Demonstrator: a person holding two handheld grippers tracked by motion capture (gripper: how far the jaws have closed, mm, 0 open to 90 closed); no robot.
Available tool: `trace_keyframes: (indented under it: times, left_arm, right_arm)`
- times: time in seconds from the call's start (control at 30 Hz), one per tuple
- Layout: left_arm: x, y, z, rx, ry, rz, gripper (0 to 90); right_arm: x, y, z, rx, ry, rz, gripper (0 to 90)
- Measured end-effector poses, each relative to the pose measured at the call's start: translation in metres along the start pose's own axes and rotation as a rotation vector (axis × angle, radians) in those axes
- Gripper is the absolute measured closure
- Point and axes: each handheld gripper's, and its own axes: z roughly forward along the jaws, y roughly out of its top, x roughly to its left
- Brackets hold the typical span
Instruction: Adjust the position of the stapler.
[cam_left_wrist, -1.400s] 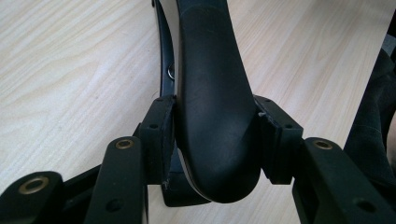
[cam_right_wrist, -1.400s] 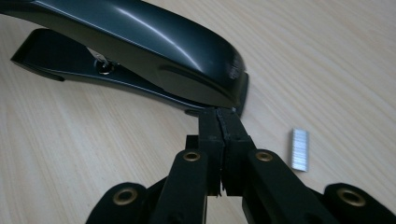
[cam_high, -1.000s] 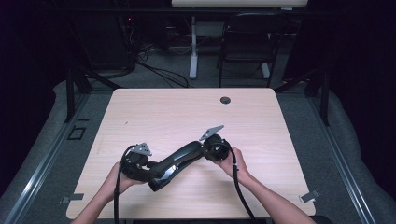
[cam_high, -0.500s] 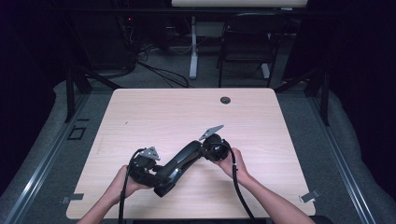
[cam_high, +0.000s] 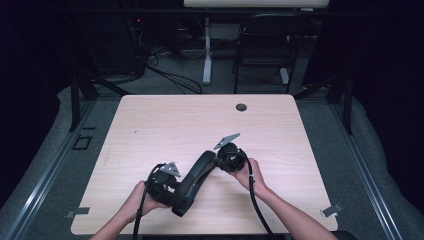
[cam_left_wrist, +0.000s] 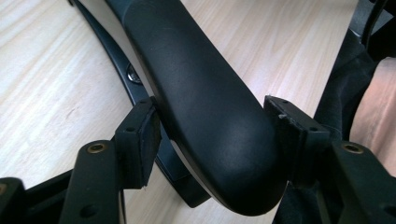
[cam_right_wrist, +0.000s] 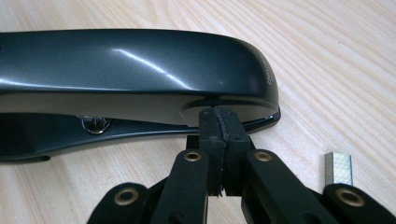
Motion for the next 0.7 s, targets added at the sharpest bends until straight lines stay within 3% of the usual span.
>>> trace_keyframes:
  times: [0.2,0.4,0.5,0.53,0.57,0.6,0.7]
  left_arm:
    - [0.000,0.001,-0.005,0.005,-0.007,0.012,37.5]
    - [0.003,-0.003,-0.032,-0.084,0.004,-0.016,34.1]
    - [0.006,-0.004,-0.042,-0.124,0.014,-0.022,38.0]
    - [0.011,-0.007,-0.051,-0.165,0.033,-0.044,40.6]
    - [0.011,-0.007,-0.051,-0.165,0.033,-0.044,43.7]
    - [0.019,-0.011,-0.055,-0.192,0.066,-0.073,47.1]
    - [0.027,-0.016,-0.050,-0.170,0.065,-0.105,55.3]
  right_arm:
    - [0.000,0.000,0.000,0.003,0.007,-0.002,89.7]
    - [0.001,-0.001,0.001,0.005,0.012,0.003,88.7]
    - [0.001,-0.001,0.001,0.008,0.010,0.001,88.6]
    - [0.001,-0.001,0.001,0.004,0.011,0.004,88.6]
    - [0.001,-0.001,0.001,0.004,0.011,0.004,88.6]
    - [0.001,-0.001,0.002,-0.001,0.009,0.004,88.6]
    - [0.000,-0.001,0.002,0.004,0.011,0.006,88.4]
